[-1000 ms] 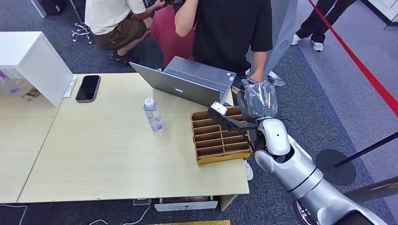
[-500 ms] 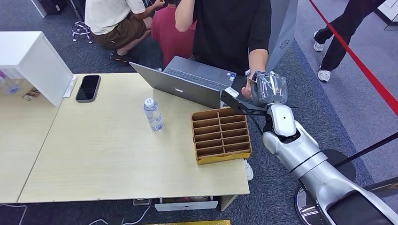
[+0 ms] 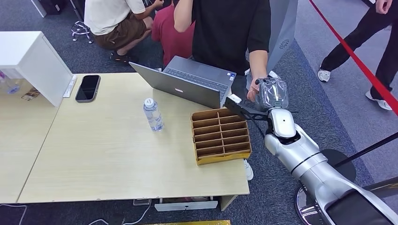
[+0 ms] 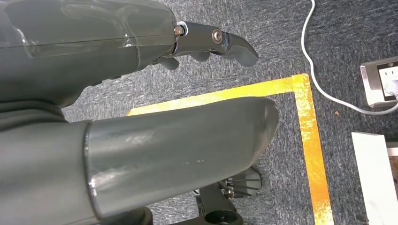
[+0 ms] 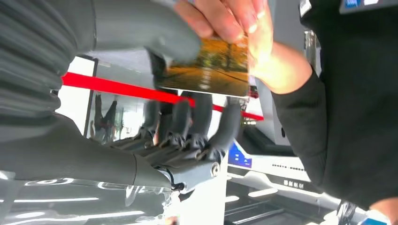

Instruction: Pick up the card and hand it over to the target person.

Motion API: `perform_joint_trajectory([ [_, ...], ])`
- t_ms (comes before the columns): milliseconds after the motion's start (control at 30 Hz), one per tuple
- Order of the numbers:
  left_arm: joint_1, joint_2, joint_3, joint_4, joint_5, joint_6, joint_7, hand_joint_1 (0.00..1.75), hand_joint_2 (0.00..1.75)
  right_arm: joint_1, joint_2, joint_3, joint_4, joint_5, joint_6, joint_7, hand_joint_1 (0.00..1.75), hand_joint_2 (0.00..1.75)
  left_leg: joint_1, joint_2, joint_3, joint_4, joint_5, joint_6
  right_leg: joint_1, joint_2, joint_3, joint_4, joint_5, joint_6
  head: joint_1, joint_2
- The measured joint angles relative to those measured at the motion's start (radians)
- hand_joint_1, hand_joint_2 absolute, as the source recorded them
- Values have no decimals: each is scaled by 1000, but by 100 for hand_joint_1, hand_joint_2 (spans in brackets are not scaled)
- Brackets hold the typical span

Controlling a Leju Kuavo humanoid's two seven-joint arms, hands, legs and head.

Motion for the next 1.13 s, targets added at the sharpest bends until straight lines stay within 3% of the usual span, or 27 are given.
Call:
perform_joint_trajectory([
  [167,3,-1,2,0,2,3,-2,0,0,40,0,-60,-52,-62,-113,-7,0,175,0,-1,-1,0,0,0,0,-1,-1,0,0,0,0,0],
  [267,6,-3,8,0,5,6,-5,0,0,77,19,-138,-89,-171,-234,-43,0,175,0,-1,0,0,0,0,0,-1,0,0,0,0,0,0],
  [400,12,-5,24,0,19,11,-22,0,0,160,88,-321,-195,-351,-354,-227,0,175,0,0,0,0,-1,0,0,0,-1,0,-1,0,0,0],
  [533,18,-5,39,0,33,12,-38,0,0,239,178,-461,-302,-516,-354,-419,0,175,0,1,-2,1,-1,-1,0,1,-3,2,-1,0,0,0],
  [633,22,-4,47,0,39,13,-46,0,0,273,204,-477,-345,-631,-354,-498,0,175,0,2,-2,1,-1,-1,0,2,-3,2,0,-1,0,0],
  [733,23,-4,49,0,42,13,-48,0,0,282,209,-475,-359,-671,-354,-520,0,175,0,3,-1,1,-1,-1,0,3,-3,2,0,-1,0,0],
  [867,32,0,68,-1,59,17,-67,0,0,383,220,-438,-432,-880,-354,-675,0,175,1,-1,-1,0,-1,0,1,-1,-1,1,-1,0,0,0],
  [1133,46,0,89,-1,79,25,-80,0,0,518,335,-566,-431,-908,-354,-804,0,175,1,-3,-1,0,-1,-1,1,-2,0,0,-1,0,0,0],
])
